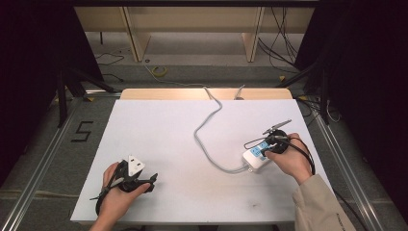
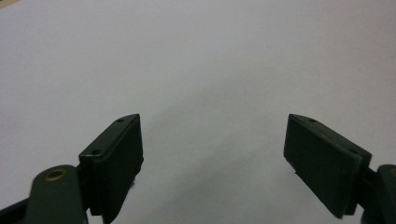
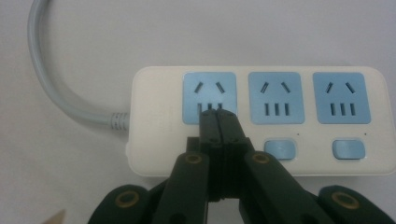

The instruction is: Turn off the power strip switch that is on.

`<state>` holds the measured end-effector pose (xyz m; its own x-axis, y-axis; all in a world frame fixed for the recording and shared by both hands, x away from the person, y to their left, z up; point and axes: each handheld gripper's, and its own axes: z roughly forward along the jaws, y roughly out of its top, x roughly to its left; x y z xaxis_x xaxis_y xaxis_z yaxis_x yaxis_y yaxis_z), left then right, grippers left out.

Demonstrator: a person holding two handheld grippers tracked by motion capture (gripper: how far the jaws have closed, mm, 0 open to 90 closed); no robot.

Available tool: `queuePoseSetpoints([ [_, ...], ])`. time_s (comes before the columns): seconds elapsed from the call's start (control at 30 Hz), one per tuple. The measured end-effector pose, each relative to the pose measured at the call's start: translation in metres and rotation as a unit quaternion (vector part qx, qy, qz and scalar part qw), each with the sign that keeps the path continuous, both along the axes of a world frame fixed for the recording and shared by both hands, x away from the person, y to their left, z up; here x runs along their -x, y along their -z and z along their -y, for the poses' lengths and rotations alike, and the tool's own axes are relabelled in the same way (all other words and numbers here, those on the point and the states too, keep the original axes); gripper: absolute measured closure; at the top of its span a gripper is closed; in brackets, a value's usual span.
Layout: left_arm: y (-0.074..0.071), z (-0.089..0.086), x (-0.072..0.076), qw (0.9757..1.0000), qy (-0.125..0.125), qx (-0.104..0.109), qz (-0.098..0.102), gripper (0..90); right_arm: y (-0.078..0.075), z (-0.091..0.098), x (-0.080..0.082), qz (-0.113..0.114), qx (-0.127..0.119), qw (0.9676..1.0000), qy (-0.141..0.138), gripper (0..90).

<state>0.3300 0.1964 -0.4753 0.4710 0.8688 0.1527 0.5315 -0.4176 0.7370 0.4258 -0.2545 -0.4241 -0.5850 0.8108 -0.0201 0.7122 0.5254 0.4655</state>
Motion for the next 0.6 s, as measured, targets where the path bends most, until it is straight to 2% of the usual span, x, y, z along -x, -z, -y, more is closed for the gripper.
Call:
queuePoseSetpoints([
  [0.6,0.0000,0.0003,-0.0001,1.0000,0.000,0.000,0.001,19.3,0.0068,-0.0014,-0.0015,-0.010,0.010,0.9999,-0.002,90.0],
])
